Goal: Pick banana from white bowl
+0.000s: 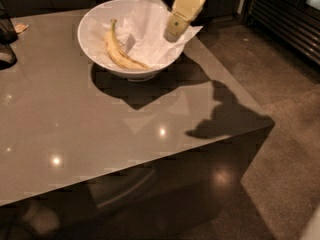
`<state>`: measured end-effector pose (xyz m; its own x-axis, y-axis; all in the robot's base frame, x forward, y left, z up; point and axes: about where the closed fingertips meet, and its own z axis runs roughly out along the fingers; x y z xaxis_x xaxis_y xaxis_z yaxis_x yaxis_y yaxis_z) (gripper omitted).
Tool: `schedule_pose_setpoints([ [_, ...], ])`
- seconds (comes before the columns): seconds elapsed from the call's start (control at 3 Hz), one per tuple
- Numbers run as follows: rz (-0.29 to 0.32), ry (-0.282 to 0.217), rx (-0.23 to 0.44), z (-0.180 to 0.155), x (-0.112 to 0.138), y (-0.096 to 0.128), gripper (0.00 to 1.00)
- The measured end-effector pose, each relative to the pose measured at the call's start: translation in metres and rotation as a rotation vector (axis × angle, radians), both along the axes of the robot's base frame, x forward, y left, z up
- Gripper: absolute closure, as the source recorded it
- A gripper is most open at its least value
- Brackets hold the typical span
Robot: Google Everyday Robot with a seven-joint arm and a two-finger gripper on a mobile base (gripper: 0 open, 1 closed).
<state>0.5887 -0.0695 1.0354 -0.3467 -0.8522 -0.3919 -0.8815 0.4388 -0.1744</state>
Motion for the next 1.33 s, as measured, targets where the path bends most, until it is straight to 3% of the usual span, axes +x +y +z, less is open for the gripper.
schedule_pose_setpoints([
  [0.33,0.038,-0.019,-0.019,0.004,0.020,0.029,0.00],
  [0.67,0.050,-0.032,0.011,0.004,0.026,0.035,0.00],
  [1.33,0.063,0.037,0.099,-0.017,0.057,0.057,0.00],
])
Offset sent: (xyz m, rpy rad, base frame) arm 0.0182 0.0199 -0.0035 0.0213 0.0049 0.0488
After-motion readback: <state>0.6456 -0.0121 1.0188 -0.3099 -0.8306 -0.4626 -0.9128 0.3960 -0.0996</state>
